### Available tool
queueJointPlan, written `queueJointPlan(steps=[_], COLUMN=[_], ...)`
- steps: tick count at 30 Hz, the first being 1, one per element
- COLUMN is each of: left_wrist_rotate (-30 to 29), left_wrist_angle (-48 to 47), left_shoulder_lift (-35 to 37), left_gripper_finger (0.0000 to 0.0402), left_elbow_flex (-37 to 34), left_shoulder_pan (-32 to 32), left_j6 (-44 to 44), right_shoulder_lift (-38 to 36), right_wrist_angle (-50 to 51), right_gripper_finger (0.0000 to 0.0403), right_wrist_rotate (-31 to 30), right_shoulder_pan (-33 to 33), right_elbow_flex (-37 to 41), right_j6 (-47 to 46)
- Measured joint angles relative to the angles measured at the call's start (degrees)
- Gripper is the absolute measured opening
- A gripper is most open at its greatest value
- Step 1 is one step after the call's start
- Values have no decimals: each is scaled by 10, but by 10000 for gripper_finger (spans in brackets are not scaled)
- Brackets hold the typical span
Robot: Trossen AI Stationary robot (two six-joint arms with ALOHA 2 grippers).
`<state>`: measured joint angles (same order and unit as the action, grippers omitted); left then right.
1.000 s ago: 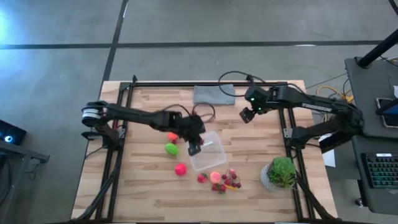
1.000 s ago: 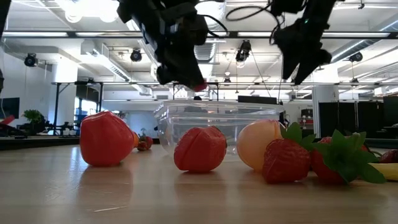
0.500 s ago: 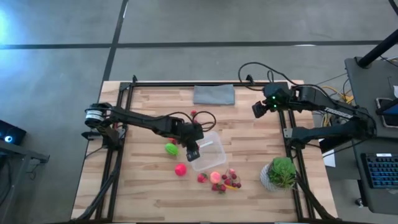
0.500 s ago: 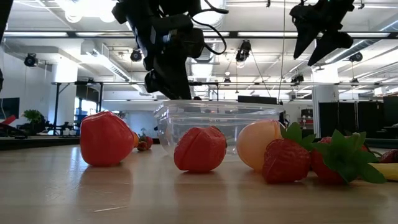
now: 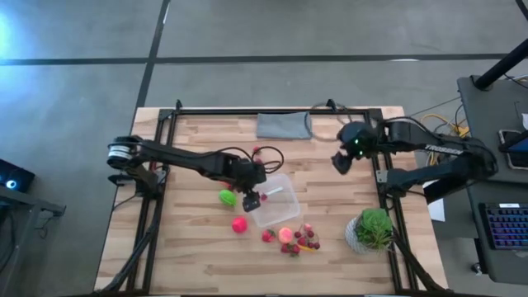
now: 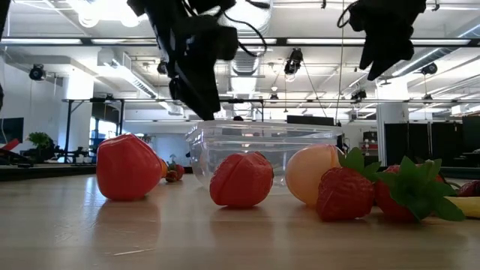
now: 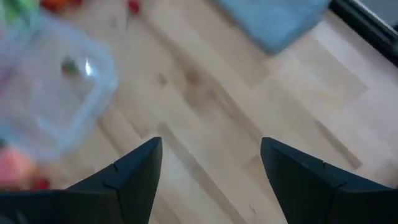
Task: Pick and placing Produce into tupperware
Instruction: Put the right pink apricot into the transparent container
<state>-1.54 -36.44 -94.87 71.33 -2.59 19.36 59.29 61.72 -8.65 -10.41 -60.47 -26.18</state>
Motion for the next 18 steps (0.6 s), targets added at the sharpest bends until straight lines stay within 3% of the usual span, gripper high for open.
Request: queueJointPlan(steps=[4, 9, 14, 18], left_wrist_rotate=[-76, -100, -145, -162], left_wrist_angle=[-45, -56, -65, -77], left_shoulder_lift=[42, 109, 179, 225], left_gripper_finger=[242, 242, 242, 242], left_elbow_flex=[-3, -5, -7, -9], left_shoulder_pan=[0, 1, 1, 0], left_j6=[-3, 10, 29, 28], right_shoulder_lift=[28, 67, 95, 115], right_wrist_angle=[28, 19, -3, -72], right_gripper_finger=[265, 265, 265, 265], right_wrist_rotate=[1, 71, 84, 95], right_shoulder_pan=[28, 61, 128, 206], right_elbow_flex=[6, 13, 35, 48], right_j6=[30, 11, 32, -18])
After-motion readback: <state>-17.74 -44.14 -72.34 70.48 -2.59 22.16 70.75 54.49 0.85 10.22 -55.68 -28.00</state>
